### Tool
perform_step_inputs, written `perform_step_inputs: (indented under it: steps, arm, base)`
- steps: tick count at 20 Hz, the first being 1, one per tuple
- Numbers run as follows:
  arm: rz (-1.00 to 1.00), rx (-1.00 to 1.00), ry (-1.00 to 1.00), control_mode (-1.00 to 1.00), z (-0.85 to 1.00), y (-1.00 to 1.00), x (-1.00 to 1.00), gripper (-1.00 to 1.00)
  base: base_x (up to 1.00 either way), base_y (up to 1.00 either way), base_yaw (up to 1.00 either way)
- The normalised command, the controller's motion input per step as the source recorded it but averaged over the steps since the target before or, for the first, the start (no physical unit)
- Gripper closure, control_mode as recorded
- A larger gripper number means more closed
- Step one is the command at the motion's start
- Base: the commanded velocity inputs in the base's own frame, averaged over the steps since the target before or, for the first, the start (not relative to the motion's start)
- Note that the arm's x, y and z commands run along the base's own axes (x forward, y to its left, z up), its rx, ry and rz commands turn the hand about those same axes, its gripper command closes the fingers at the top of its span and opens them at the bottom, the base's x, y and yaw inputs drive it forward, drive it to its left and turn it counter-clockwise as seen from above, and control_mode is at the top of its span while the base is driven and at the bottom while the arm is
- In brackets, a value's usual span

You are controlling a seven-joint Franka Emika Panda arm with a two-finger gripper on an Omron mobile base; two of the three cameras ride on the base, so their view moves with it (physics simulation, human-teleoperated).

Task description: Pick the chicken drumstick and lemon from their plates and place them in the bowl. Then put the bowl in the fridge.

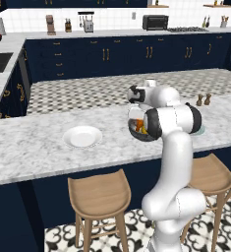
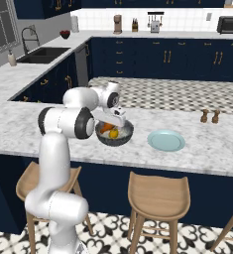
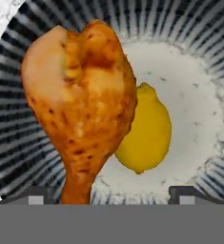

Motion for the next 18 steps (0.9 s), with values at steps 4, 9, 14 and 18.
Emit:
perform_step_inputs:
  steps: [4,9,14,18]
  arm:
    - [0.02,0.0,0.0,-1.0,0.45,-0.52,-0.63,-1.0]
    - [0.0,0.04,0.0,-1.0,0.11,-0.92,-0.93,-1.0]
    - [0.0,0.08,0.0,-1.0,-0.07,-0.53,-0.33,-1.0]
    - [0.0,0.02,0.0,-1.0,-0.2,0.01,0.43,-1.0]
  base:
    - [0.0,0.0,0.0]
    - [0.0,0.0,0.0]
    - [0.0,0.0,0.0]
    - [0.0,0.0,0.0]
